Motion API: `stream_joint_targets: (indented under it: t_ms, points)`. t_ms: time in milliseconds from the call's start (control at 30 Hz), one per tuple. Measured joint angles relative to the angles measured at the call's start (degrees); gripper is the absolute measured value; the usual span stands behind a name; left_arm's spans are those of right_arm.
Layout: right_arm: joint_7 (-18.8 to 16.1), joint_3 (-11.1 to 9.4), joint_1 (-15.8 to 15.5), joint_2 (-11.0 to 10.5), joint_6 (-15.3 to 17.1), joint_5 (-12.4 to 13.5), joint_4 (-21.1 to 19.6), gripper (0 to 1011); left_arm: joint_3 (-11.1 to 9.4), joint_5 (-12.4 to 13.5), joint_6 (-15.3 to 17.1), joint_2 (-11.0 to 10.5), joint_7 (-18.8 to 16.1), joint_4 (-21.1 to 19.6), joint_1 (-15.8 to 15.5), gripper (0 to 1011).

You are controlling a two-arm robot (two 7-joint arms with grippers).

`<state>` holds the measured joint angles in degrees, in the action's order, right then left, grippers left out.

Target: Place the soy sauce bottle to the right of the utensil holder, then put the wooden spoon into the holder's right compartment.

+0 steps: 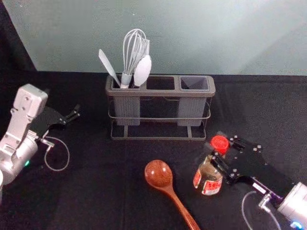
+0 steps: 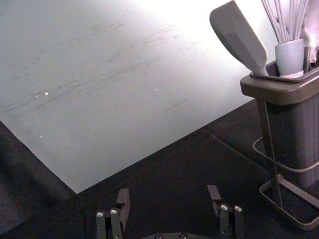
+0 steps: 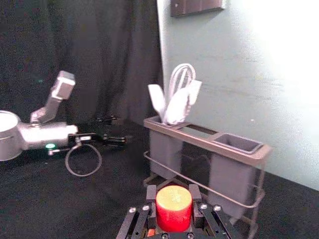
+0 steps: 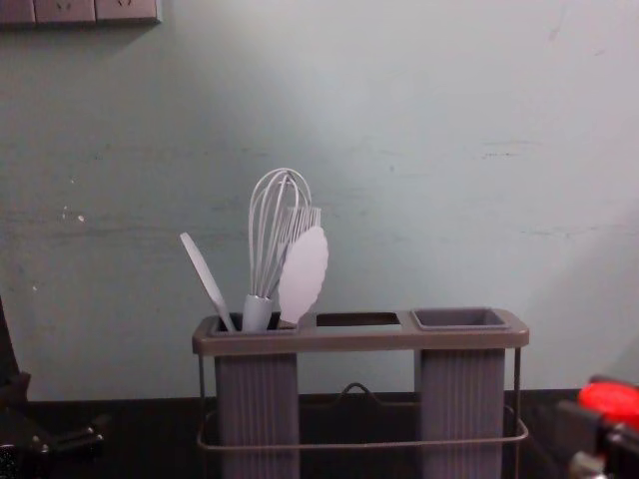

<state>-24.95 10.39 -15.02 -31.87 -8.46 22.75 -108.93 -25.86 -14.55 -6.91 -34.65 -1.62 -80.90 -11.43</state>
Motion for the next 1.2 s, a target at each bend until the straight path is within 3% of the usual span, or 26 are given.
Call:
stream_joint_targets:
  t_ms: [333,533,1200]
  points:
    - [0.69,-3.89,-0.14,-0.74,0.26,0.67,0.57,392,0.0,0.0,0.0,0.0,0.0,0.0,0.0,1011]
    - [0.78,-5.0,1.01,-0.68,0.74,0.73,2.01,392,0.0,0.0,0.0,0.0,0.0,0.0,0.0,1011]
    - [1.26,-5.8,5.25,1.2,1.36,1.22,6.37,392,0.0,0.0,0.0,0.0,0.0,0.0,0.0,1010]
